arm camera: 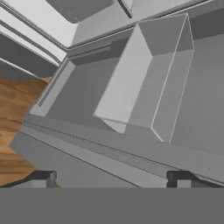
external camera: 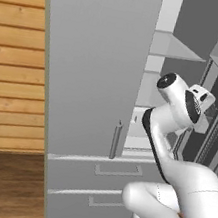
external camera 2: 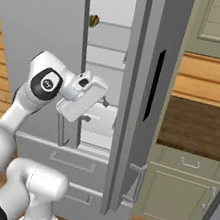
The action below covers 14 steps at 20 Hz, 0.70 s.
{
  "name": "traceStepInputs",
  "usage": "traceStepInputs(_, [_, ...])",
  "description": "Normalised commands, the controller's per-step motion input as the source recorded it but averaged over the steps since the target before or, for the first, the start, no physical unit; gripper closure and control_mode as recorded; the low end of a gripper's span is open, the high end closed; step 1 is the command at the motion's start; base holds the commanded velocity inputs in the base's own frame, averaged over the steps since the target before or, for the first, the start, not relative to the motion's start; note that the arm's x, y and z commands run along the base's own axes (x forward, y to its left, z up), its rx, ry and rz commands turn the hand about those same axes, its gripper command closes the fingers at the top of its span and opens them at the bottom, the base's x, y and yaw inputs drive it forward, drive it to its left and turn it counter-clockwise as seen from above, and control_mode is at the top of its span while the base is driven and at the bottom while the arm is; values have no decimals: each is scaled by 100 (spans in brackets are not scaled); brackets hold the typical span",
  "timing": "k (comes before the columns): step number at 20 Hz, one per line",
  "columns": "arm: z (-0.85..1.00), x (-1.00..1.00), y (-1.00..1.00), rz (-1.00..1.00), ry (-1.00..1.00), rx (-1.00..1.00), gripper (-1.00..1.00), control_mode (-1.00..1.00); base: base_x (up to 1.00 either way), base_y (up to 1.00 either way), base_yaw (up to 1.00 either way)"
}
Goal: Take the strawberry from the fridge and place it on top of the pancake, located on the dining counter.
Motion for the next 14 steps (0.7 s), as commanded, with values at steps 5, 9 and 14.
traceStepInputs(5, [-5, 0, 98, -3, -14, 23, -100, -100, 0, 0, 0])
traceStepInputs(9, [-42, 18, 99, 0, -14, 36, -100, -100, 0, 0, 0])
traceStepInputs(14, [-68, 21, 88, 0, -14, 60, -100, -100, 0, 0, 0])
